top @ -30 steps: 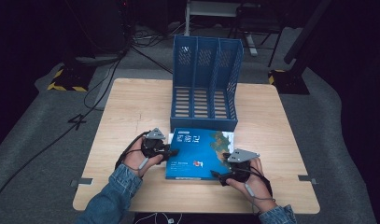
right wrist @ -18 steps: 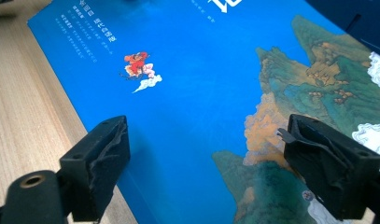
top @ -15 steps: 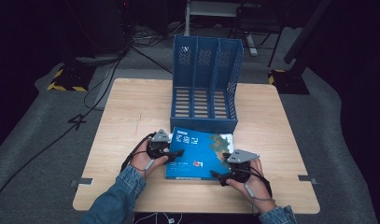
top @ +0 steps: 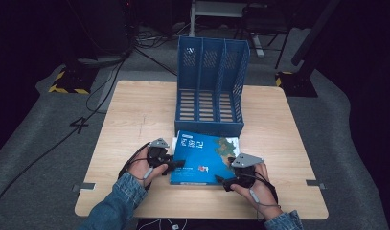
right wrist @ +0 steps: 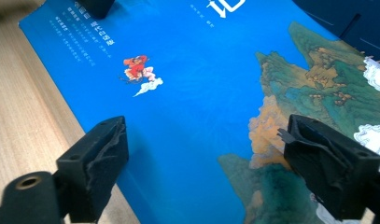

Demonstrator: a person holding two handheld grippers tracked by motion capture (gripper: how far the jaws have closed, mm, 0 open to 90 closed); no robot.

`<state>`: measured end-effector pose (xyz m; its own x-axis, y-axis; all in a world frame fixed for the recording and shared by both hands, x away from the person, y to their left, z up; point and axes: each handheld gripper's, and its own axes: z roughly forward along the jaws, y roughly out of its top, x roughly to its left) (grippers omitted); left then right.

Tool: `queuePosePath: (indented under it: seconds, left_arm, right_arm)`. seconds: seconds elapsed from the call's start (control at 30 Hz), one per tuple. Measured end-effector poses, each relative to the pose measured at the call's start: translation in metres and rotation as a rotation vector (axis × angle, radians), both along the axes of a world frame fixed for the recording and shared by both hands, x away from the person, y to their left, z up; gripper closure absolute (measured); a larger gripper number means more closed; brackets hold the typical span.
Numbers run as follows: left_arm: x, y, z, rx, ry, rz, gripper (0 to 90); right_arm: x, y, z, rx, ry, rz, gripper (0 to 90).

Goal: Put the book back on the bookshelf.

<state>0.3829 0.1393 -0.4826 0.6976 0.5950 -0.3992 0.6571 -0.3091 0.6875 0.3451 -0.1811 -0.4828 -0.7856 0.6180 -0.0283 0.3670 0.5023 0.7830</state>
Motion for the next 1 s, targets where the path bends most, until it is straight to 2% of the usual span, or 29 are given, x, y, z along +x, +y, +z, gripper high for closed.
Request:
queuePosePath:
  seconds: [0.03, 0.07, 0.13, 0.23, 0.4, 0.73, 0.87, 0.93, 1.0]
  left_arm:
    - [0.000, 0.000, 0.000, 0.000, 0.000, 0.000, 70.0]
    - [0.000, 0.000, 0.001, -0.012, 0.015, 0.006, 70.0]
    - [0.001, 0.001, 0.006, -0.021, 0.021, -0.003, 79.5]
    - [0.001, 0.001, 0.012, -0.029, 0.029, -0.022, 81.9]
    - [0.001, -0.001, 0.021, -0.026, 0.025, -0.021, 82.5]
    - [0.004, -0.008, 0.040, -0.009, 0.019, -0.040, 82.6]
    - [0.007, -0.010, 0.045, -0.002, 0.019, -0.048, 82.6]
    - [0.010, -0.013, 0.050, 0.009, 0.019, -0.054, 82.6]
    - [0.011, -0.014, 0.052, 0.011, 0.021, -0.057, 82.6]
  right_arm:
    - [-0.001, 0.001, 0.001, -0.007, 0.003, 0.002, 16.8]
    - [-0.001, 0.001, 0.001, -0.007, 0.003, 0.002, 16.8]
    - [-0.005, 0.006, 0.005, -0.040, -0.012, 0.021, 18.3]
    - [-0.008, 0.011, 0.007, -0.042, -0.021, 0.027, 18.3]
    - [-0.019, 0.026, 0.014, -0.010, -0.037, 0.063, 18.4]
    - [-0.022, 0.058, 0.023, -0.003, -0.075, 0.140, 16.2]
    - [-0.023, 0.065, 0.025, -0.003, -0.091, 0.137, 16.0]
    - [-0.025, 0.069, 0.026, 0.005, -0.130, 0.127, 16.0]
    - [-0.025, 0.070, 0.026, 0.009, -0.141, 0.123, 16.0]
